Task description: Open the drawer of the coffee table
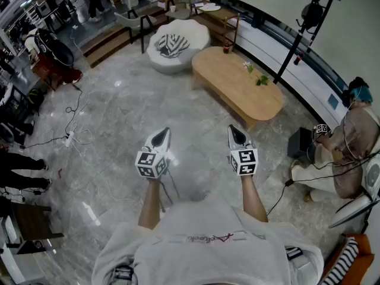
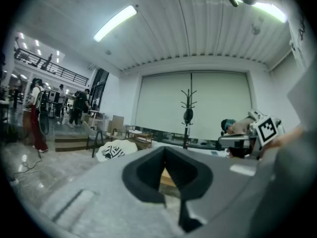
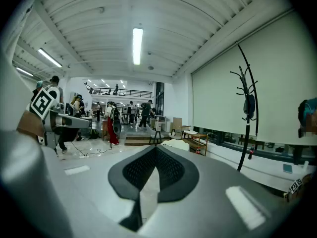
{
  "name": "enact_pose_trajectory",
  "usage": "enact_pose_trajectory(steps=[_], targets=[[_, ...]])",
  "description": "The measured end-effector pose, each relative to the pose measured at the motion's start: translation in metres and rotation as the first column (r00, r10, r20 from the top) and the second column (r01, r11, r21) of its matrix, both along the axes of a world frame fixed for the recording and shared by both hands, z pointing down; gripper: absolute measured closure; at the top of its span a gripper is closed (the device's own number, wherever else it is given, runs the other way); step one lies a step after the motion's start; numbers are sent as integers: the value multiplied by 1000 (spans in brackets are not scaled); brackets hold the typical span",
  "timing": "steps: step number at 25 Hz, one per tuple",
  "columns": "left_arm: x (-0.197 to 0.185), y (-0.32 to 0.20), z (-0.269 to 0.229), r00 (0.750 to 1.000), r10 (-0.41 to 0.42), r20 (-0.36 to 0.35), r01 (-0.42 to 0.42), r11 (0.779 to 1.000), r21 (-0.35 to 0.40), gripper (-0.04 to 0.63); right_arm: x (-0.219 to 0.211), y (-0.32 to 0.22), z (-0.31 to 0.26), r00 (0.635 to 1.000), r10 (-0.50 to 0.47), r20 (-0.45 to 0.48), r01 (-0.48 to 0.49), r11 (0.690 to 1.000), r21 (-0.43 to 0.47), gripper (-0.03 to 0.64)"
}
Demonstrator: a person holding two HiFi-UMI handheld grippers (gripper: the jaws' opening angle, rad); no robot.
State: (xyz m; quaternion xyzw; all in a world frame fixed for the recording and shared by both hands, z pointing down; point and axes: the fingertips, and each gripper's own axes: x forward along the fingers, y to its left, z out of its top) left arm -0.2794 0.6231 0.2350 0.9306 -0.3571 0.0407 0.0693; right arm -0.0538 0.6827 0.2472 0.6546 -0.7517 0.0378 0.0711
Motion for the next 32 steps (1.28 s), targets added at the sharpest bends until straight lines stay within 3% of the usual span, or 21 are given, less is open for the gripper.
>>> enact_pose_trajectory(steps=[23,32], targets=[[49,1,11,999,-34,18,34,999,-20,595,39,-9,16,997,-82,9,82,996,-16,612],[56,-20,28,997,-71,9,71,996,-48,595,42,-38,31,992,-124,11,124,992,-35,612]])
